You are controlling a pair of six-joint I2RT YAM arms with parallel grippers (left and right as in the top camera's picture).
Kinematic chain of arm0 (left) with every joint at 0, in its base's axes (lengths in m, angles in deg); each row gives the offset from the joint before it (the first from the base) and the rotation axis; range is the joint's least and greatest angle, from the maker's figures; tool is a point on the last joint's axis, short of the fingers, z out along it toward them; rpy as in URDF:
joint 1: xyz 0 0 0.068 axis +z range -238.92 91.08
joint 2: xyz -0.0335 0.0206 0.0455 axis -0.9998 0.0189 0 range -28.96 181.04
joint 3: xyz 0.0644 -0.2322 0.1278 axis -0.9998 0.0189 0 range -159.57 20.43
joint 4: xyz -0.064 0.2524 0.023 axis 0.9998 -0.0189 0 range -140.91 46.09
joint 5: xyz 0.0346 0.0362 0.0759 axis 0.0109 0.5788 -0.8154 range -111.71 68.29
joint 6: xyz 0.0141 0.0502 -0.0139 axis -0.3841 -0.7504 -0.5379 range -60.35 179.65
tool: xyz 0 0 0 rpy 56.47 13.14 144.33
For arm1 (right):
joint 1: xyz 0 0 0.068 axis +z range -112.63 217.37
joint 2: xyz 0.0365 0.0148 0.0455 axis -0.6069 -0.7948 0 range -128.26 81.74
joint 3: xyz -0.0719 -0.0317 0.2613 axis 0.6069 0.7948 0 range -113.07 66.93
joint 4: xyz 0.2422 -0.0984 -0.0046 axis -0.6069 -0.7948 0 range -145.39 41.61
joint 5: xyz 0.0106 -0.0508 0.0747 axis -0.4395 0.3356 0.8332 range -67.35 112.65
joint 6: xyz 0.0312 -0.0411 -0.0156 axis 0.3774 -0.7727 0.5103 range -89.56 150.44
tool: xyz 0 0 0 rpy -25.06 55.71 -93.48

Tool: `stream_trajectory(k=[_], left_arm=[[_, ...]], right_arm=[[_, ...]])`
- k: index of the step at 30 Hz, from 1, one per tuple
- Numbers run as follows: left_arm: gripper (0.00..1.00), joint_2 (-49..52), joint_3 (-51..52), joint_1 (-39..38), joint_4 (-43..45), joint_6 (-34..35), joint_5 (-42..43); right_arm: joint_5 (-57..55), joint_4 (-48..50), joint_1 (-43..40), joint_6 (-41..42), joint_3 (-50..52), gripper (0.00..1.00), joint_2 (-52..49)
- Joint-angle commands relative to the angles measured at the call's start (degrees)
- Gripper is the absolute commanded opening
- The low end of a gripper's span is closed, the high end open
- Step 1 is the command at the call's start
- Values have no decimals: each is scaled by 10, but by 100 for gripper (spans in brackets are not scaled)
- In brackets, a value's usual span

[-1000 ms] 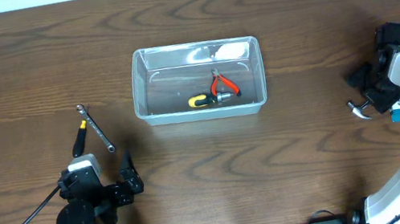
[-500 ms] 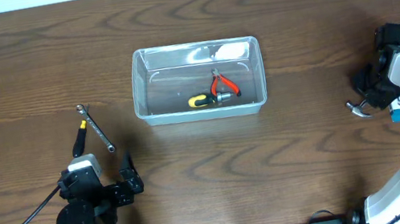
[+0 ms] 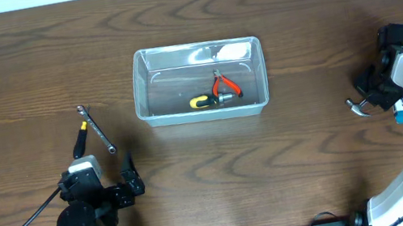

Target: Pack container

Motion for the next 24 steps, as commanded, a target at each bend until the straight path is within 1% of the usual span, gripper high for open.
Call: stream_trajectory(k=[1, 6, 11, 14, 18, 21, 24], left_arm=[[98, 0, -13, 0, 0, 3, 2], [98, 0, -13, 0, 0, 3, 2], [98, 0, -13, 0, 0, 3, 2], [98, 0, -13, 0, 0, 3, 2], [98, 0, -13, 0, 0, 3, 2], [98, 0, -13, 0, 0, 3, 2], [98, 0, -13, 0, 0, 3, 2]], right_arm=[[-12, -6, -6, 0, 17, 1, -9], [-12, 2, -5, -12, 17, 1, -9], [24, 6, 9, -106, -20, 1, -5], [82, -19, 31, -180, -80, 1, 2], [110, -112, 87, -294, -208, 1, 3], [110, -171, 146, -403, -301, 1, 3], [111, -217, 219, -537, -382, 1, 3]])
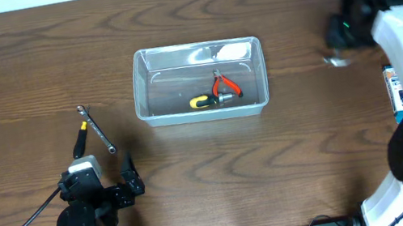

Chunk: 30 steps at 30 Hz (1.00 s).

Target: Pack container

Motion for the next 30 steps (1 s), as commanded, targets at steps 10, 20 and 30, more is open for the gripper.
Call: stream_trajectory(k=[10, 20, 30], left_arm=[[98, 0, -13, 0, 0, 3, 2], [98, 0, -13, 0, 0, 3, 2], [98, 0, -13, 0, 0, 3, 2]], right_arm=[[22, -47, 264, -524, -95, 1, -11], [65, -24, 332, -567, -95, 1, -116], [96, -24, 332, -569, -95, 1, -208]])
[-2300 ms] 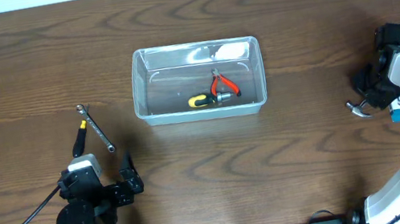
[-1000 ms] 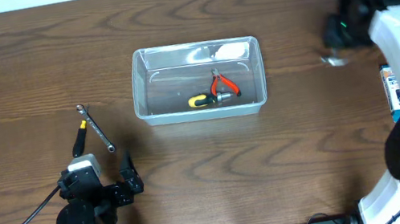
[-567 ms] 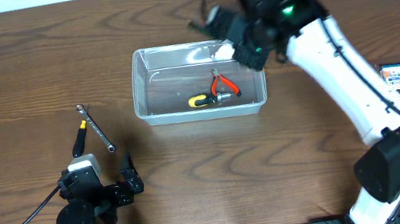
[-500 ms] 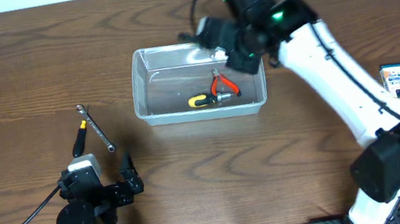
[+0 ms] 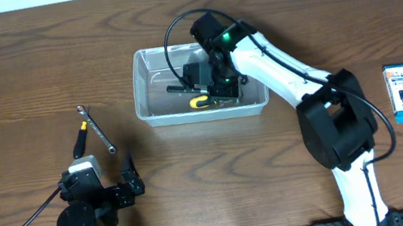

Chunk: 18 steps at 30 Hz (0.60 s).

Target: Pack container

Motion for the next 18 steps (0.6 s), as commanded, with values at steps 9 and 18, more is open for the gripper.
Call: stream_trajectory(k=[9, 18], left_arm=[[98, 0, -13, 0, 0, 3, 2], [98, 0, -13, 0, 0, 3, 2]], right_arm=[[13, -13, 2, -1, -5, 94, -2], [-27, -53, -9, 72, -77, 99, 50]])
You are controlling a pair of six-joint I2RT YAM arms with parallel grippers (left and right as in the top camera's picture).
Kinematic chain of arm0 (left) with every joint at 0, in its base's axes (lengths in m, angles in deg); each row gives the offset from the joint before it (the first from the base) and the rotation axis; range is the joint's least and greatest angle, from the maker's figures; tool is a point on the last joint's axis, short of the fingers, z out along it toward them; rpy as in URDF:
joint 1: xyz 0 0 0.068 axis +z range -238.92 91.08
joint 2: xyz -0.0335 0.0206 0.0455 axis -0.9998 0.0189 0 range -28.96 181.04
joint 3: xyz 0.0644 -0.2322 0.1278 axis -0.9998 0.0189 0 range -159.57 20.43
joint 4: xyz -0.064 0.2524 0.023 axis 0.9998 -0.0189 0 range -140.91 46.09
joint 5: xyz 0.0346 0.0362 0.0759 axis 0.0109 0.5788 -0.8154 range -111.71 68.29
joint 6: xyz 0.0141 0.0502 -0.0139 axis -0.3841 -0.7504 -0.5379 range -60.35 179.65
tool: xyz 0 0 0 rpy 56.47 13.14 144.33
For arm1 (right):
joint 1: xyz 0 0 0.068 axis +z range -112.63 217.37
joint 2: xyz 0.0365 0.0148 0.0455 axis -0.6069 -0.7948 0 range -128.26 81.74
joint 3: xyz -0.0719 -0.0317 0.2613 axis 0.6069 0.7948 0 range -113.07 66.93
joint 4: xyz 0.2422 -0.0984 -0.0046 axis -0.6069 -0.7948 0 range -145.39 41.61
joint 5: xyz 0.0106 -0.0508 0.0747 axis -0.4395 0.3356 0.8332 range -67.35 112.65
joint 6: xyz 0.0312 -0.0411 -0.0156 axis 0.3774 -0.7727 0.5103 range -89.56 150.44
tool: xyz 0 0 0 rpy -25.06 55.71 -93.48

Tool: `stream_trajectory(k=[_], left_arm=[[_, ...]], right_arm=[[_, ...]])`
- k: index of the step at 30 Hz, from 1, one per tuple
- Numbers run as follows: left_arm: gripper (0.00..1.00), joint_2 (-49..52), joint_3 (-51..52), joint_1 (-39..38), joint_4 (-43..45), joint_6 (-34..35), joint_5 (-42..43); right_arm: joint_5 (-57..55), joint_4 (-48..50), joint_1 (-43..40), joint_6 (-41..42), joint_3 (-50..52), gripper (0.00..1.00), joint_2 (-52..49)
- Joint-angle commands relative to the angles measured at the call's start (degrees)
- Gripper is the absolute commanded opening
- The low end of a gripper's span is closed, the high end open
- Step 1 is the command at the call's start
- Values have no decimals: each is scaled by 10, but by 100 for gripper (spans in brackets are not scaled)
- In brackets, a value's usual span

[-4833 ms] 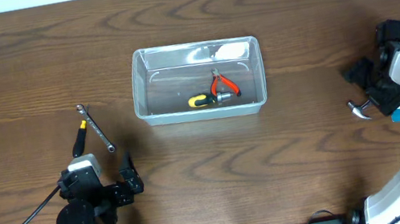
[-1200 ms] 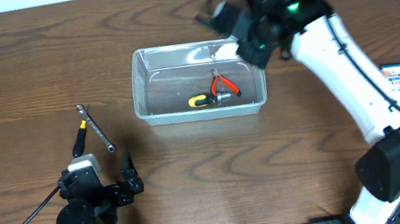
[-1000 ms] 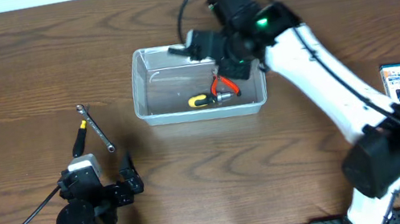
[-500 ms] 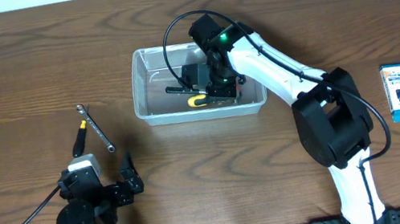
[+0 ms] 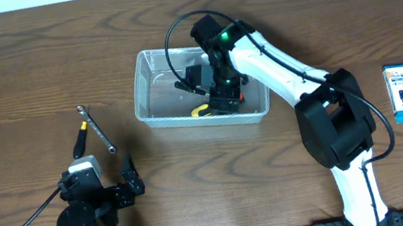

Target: Pack container

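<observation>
A clear plastic container stands mid-table. My right gripper reaches down inside it, shut on a small hammer whose dark handle sticks out to the left. Under the gripper a yellow-handled tool shows at the container's front wall, and a bit of the red pliers shows beside the wrist. A silver wrench and a yellow-and-black screwdriver lie on the table to the left. My left gripper rests near the front edge, below the wrench; its jaws cannot be made out.
A blue box lies at the far right of the table. The right arm's black cable loops over the container's back wall. The left arm's cable trails toward the front left corner.
My right gripper has gone lower into the container with the hammer. The container's front edge has shifted slightly and now sits a little skewed. The left arm has not moved.
My right gripper was at the far right beside the blue box, holding the hammer. Then it was raised at the back right with it. Then it was over the container, and now it is down inside. The left arm and the tools beside it stayed put.
</observation>
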Motion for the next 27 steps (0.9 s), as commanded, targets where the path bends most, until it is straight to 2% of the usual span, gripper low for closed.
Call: stream_trajectory(k=[1, 5, 8, 12, 15, 19, 25, 27], left_arm=[[98, 0, -13, 0, 0, 3, 2], [98, 0, -13, 0, 0, 3, 2], [98, 0, -13, 0, 0, 3, 2], [98, 0, -13, 0, 0, 3, 2], [98, 0, -13, 0, 0, 3, 2], [98, 0, -13, 0, 0, 3, 2], [98, 0, -13, 0, 0, 3, 2], [98, 0, -13, 0, 0, 3, 2]], right_arm=[[-10, -7, -13, 61, -63, 99, 65], [-17, -13, -44, 156, -116, 99, 123], [-62, -14, -83, 252, -131, 99, 169], [-116, -52, -163, 379, -131, 99, 233], [-95, -85, -234, 434, -131, 99, 263], [-44, -127, -306, 441, -131, 99, 278], [-80, -155, -404, 642, -110, 99, 270], [-80, -166, -439, 668, -90, 99, 265]])
